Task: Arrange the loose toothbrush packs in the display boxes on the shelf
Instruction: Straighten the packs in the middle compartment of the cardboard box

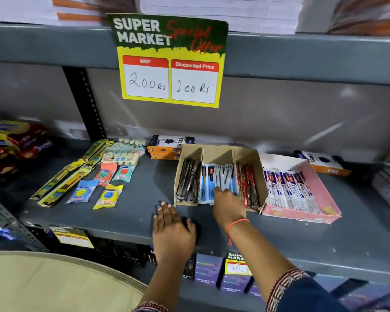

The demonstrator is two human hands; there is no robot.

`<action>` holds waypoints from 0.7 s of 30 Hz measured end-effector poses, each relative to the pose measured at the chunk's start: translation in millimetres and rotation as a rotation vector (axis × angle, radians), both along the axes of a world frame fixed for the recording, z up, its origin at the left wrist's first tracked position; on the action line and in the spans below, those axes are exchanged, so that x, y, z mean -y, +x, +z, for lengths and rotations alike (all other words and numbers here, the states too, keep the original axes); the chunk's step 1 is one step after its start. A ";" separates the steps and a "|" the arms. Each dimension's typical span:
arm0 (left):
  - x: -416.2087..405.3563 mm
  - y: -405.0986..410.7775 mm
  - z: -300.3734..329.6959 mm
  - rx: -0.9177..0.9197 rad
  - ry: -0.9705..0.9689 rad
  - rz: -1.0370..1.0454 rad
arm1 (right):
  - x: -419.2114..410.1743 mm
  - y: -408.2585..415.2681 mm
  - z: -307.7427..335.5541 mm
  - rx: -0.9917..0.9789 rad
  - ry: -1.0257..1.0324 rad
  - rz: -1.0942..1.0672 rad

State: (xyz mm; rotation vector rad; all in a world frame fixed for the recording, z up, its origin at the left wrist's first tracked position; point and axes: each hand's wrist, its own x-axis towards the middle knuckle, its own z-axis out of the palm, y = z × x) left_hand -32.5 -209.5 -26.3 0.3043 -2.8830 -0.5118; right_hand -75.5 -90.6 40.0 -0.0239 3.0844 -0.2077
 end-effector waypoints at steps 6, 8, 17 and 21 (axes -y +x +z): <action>-0.6 0.5 0.0 -0.031 0.009 0.017 | -0.4 0.5 6.3 -0.048 -0.123 -0.087; 0.2 0.5 1.7 -0.001 0.020 0.007 | -0.8 0.4 7.9 -0.044 -0.236 -0.127; 1.2 0.5 4.1 0.044 -0.010 -0.008 | 1.1 -8.8 3.1 -0.042 -0.594 -0.314; 0.0 0.6 1.9 0.036 0.013 0.010 | 3.9 -12.2 2.0 -0.008 -0.518 -0.298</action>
